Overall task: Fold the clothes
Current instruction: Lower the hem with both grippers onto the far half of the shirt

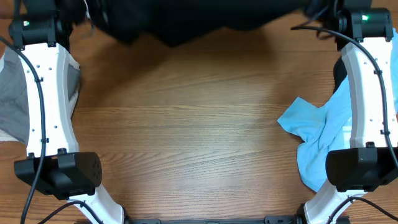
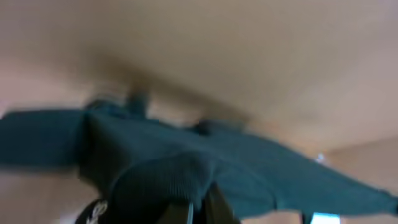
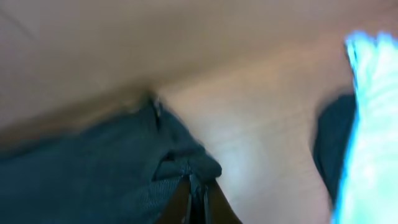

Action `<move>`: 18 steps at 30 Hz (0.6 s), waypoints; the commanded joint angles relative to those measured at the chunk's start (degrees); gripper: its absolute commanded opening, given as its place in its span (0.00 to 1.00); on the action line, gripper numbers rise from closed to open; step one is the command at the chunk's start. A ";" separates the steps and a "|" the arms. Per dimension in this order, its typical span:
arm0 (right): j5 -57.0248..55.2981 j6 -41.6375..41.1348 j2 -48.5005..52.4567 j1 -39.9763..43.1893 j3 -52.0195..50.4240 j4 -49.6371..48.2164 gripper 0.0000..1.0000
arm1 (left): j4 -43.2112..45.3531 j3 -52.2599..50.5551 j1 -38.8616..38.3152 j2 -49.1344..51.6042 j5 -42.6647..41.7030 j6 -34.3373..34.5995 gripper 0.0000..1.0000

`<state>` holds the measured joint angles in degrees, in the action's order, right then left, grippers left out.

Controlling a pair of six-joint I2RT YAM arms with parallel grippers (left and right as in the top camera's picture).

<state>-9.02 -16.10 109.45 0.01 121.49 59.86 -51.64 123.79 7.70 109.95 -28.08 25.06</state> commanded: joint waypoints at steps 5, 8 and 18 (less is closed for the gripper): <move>-2.93 -0.24 -0.76 1.57 -8.07 21.14 0.04 | -27.87 -4.94 -0.85 7.17 9.75 -9.92 0.04; -1.36 -0.90 -0.76 1.57 -15.56 24.28 0.04 | -32.28 -10.93 -1.90 11.02 11.10 -11.41 0.04; 9.31 -0.98 -0.76 1.62 -46.69 13.33 0.04 | -23.93 -45.07 -5.16 13.70 10.78 -13.92 0.04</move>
<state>-2.96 -16.53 109.45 1.15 81.38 75.53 -77.91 87.44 2.96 123.87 -18.13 12.88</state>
